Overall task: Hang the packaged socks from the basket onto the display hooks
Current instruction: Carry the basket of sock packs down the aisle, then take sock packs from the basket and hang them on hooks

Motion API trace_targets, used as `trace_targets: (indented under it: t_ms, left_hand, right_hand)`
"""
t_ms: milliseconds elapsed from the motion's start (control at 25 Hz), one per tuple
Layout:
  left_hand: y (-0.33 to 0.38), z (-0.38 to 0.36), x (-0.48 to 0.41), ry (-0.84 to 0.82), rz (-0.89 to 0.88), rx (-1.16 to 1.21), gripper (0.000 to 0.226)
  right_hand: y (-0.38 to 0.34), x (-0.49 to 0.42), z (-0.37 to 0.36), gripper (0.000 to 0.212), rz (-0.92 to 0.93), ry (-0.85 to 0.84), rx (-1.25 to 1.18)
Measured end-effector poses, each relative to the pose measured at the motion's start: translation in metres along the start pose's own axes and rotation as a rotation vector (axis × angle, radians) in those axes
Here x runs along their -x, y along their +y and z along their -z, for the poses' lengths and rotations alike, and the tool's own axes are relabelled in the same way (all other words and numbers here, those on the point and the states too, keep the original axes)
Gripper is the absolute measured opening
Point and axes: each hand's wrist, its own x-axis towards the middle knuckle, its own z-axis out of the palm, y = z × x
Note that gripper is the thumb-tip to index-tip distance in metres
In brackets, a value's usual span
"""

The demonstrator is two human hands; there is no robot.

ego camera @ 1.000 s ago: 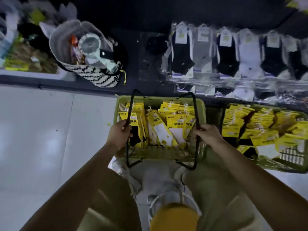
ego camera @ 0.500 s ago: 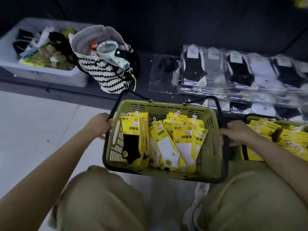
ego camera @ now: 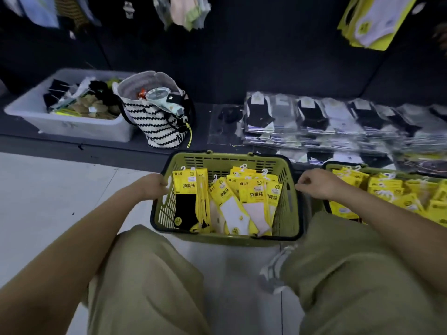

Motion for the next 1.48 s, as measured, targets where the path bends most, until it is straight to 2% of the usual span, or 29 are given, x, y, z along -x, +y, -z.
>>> trace_targets:
  t_ms: [160,320,520,680,760,840,960,1040,1200,1280,1320,1360,1400,1480]
  left_hand:
    - [0.014,0.003,-0.01,-0.016,-0.041,-0.004,0.042]
    - [0.004,-0.018,-0.005,0.031,-0.084,0.106,0.039]
    - [-0.014,-0.06,-0.014,-0.001,-0.089,0.214,0.038]
    - [-0.025,-0.065,-0.035,0.009,-0.038,0.385,0.04]
    - [-0.031,-0.065,-0.044,-0.009,-0.048,0.376,0.041]
    - [-0.037,-0.065,-0.051,-0.065,-0.056,0.302,0.043]
    - [-0.044,-0.054,-0.066,-0.148,-0.049,0.261,0.044]
    - [-0.044,-0.04,-0.077,-0.173,-0.029,0.326,0.04]
    - [-0.037,-0.017,-0.104,-0.275,0.022,0.365,0.043]
    - [-0.036,-0.009,-0.122,-0.361,0.068,0.4,0.028]
    - [-0.035,-0.005,-0.132,-0.397,0.113,0.439,0.016]
    - [-0.033,-0.004,-0.14,-0.426,0.159,0.471,0.013]
    - [-0.031,-0.003,-0.147,-0.46,0.187,0.478,0.015]
    - [-0.026,-0.004,-0.154,-0.528,0.167,0.34,0.041]
  right_hand:
    - [-0.046,-0.021,-0.03,0.022,0.153,-0.09,0.012]
    - [-0.114,-0.063,-0.072,0.036,0.271,-0.197,0.024]
    - [-0.174,-0.116,-0.14,0.057,0.228,-0.277,-0.175]
    - [-0.195,-0.158,-0.169,0.078,0.099,-0.211,-0.39]
    - [-0.204,-0.177,-0.173,0.083,0.042,-0.218,-0.467]
    - [-0.211,-0.187,-0.179,0.08,0.027,-0.216,-0.374]
    - [-0.215,-0.189,-0.189,0.07,0.084,-0.095,-0.23]
    - [-0.219,-0.189,-0.192,0.067,0.087,-0.096,-0.338]
    - [-0.223,-0.197,-0.19,0.052,-0.027,-0.188,-0.566]
    - [-0.216,-0.2,-0.19,0.045,-0.03,-0.248,-0.637]
    - [-0.212,-0.201,-0.189,0.047,-0.027,-0.281,-0.678]
    - [-0.206,-0.201,-0.186,0.05,-0.027,-0.307,-0.718]
    - [-0.199,-0.2,-0.181,0.05,-0.034,-0.324,-0.776]
    - [-0.187,-0.196,-0.167,0.041,-0.049,-0.336,-0.922]
